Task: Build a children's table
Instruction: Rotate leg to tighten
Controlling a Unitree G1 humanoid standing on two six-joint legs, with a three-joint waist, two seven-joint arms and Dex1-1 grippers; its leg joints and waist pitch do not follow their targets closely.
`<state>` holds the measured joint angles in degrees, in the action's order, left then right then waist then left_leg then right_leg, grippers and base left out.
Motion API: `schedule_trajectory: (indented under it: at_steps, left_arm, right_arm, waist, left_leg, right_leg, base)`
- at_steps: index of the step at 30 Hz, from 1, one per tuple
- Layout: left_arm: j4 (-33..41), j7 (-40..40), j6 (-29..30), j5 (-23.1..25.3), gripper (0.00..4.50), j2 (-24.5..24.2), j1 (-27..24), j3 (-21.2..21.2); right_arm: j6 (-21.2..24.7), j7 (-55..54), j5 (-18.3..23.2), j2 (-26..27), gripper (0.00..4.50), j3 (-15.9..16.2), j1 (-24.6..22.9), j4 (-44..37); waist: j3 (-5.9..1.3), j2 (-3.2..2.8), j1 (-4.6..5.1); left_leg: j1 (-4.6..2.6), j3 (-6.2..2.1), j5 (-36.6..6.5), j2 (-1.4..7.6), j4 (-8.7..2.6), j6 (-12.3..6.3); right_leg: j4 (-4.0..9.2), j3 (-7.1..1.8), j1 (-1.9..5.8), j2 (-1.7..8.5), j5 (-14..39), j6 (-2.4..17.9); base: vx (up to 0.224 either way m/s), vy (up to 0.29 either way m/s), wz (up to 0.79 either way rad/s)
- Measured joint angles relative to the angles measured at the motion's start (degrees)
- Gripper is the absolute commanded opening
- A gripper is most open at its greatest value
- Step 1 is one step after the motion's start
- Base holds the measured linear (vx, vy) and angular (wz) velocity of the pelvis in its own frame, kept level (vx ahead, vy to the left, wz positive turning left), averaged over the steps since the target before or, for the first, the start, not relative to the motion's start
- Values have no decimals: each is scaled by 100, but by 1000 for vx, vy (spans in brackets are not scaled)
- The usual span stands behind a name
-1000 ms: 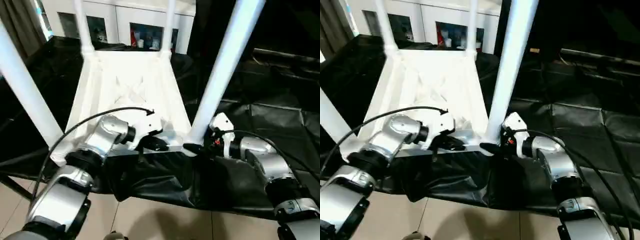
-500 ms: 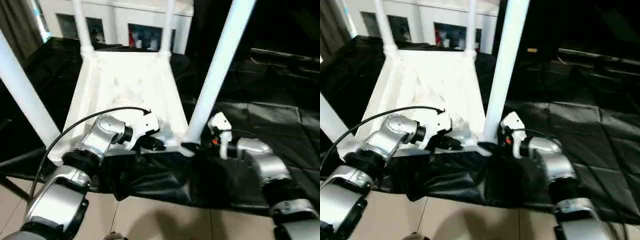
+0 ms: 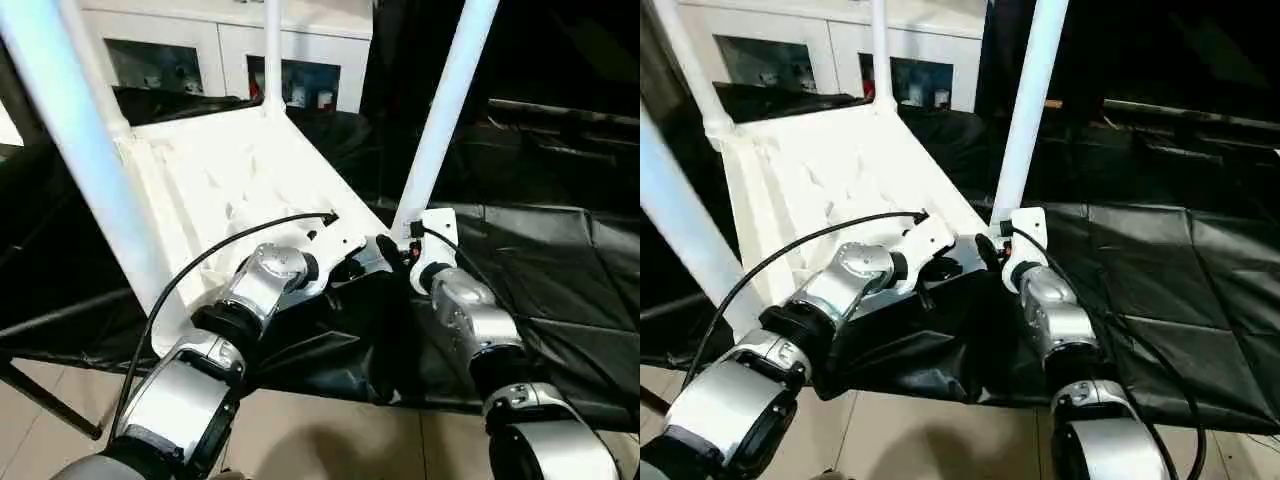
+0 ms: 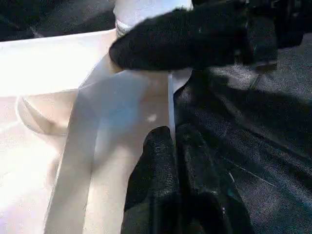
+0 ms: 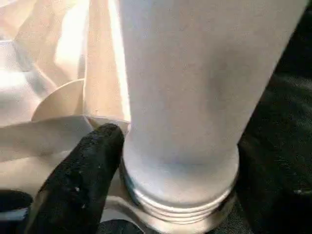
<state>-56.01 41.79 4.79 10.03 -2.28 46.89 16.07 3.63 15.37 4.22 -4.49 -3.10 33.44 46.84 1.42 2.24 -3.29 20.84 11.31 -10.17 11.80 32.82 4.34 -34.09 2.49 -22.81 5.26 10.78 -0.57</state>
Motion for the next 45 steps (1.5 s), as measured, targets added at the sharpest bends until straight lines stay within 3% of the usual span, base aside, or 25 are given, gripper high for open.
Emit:
schedule_trajectory:
  at_steps: [7, 15, 23, 26, 29, 36, 40, 45]
  left_arm:
    - [-17, 523, -307, -69, 0, -181, 1, -4]
    - [329, 2197, -765, -356, 0, -907, -252, 13]
    - [564, 3097, -800, -489, 0, -1284, -375, 64]
    - [583, 3125, -802, -493, 0, -1298, -384, 62]
    - [606, 3126, -798, -495, 0, -1300, -390, 59]
    - [563, 2842, -752, -456, 0, -1217, -390, 54]
    - [250, 1812, -550, -334, 0, -872, -253, -66]
    - [-95, 516, -162, -230, 0, -243, -31, -160]
  right_arm:
    - [-156, 1078, 12, -501, 353, 225, -68, -79]
    - [-43, 3628, 290, -1416, 353, 717, -490, -862]
    - [115, 4680, 480, -1623, 353, 923, -545, -1117]
    - [208, 4755, 502, -1632, 318, 931, -604, -1218]
    - [256, 4754, 507, -1645, 288, 939, -643, -1295]
    - [355, 4387, 502, -1469, 270, 862, -717, -1347]
    - [442, 2931, 395, -968, 269, 525, -624, -1054]
    - [571, 784, 294, -265, 269, 31, -196, -507]
  waist:
    - [8, -12, -9]
    - [16, -20, -60]
    - [27, -23, -134]
    - [30, -23, -169]
    - [31, -22, -174]
    - [31, -20, -173]
    - [26, -6, -138]
    - [26, -3, 11]
  left_leg:
    - [15, 2, 0, 2, -15, 0]
    - [25, 11, 2, 9, -22, -4]
    - [25, 15, 1, 13, -17, -4]
    - [24, 16, 1, 13, -17, -4]
    - [24, 16, 1, 13, -17, -4]
    - [15, 17, 1, 12, -17, -4]
    - [-7, 15, 1, 8, -18, -1]
    - [-25, 10, 1, -2, -18, -1]
  right_leg:
    - [-5, 6, -17, 0, -25, 28]
    - [5, 9, -25, -3, -4, 14]
    - [0, 8, -26, -2, -4, 15]
    - [-1, 8, -26, -2, -4, 15]
    - [0, 8, -26, -3, -4, 15]
    - [-5, 4, -21, -2, -6, 17]
    - [-7, -1, -9, -1, -9, 17]
    - [17, -5, -1, 3, 8, -11]
  base:
    - [0, 0, 0]
    - [0, 0, 0]
    - [0, 0, 0]
    - [0, 0, 0]
    - [0, 0, 0]
    - [0, 0, 0]
    - [0, 0, 0]
    - [-21, 2, -2]
